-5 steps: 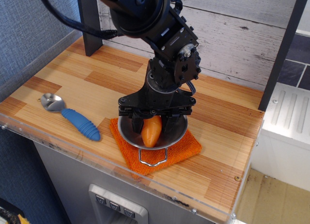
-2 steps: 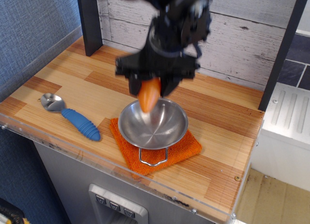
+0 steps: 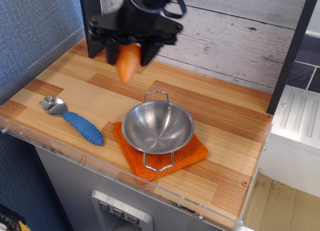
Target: Pick up Carrot and place above spoon
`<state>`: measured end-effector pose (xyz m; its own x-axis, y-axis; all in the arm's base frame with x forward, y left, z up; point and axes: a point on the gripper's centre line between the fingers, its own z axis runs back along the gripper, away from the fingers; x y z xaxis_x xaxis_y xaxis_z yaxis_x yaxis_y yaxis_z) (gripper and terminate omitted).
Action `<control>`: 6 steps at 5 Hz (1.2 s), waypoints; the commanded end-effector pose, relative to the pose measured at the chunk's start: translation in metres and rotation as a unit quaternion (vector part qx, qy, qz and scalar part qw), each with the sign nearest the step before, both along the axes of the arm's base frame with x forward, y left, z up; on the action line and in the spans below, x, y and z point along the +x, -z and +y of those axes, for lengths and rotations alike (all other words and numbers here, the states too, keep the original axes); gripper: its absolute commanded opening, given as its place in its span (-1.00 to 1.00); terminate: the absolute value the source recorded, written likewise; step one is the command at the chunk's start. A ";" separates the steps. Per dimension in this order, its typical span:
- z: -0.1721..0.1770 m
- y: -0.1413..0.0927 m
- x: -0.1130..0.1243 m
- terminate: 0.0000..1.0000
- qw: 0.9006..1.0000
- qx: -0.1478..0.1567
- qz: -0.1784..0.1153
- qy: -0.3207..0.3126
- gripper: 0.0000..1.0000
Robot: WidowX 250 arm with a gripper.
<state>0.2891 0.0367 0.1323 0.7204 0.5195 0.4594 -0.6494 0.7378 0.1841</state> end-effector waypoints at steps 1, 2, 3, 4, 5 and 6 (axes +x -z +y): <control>0.055 -0.004 0.009 -1.00 0.998 -0.018 -0.042 -0.032 -1.00; 0.081 0.015 0.013 -1.00 0.998 -0.021 -0.047 -0.040 -1.00; 0.104 0.036 0.015 -1.00 0.997 -0.015 -0.039 -0.063 -1.00; 0.121 0.049 0.017 -1.00 0.996 -0.007 -0.044 -0.073 -1.00; 0.133 0.059 0.022 -1.00 0.996 -0.007 -0.039 -0.082 -1.00; 0.140 0.065 0.030 -1.00 0.996 -0.008 -0.035 -0.084 -1.00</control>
<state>0.3221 0.1737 0.0503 0.6153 0.6422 0.4572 -0.7639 0.6289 0.1446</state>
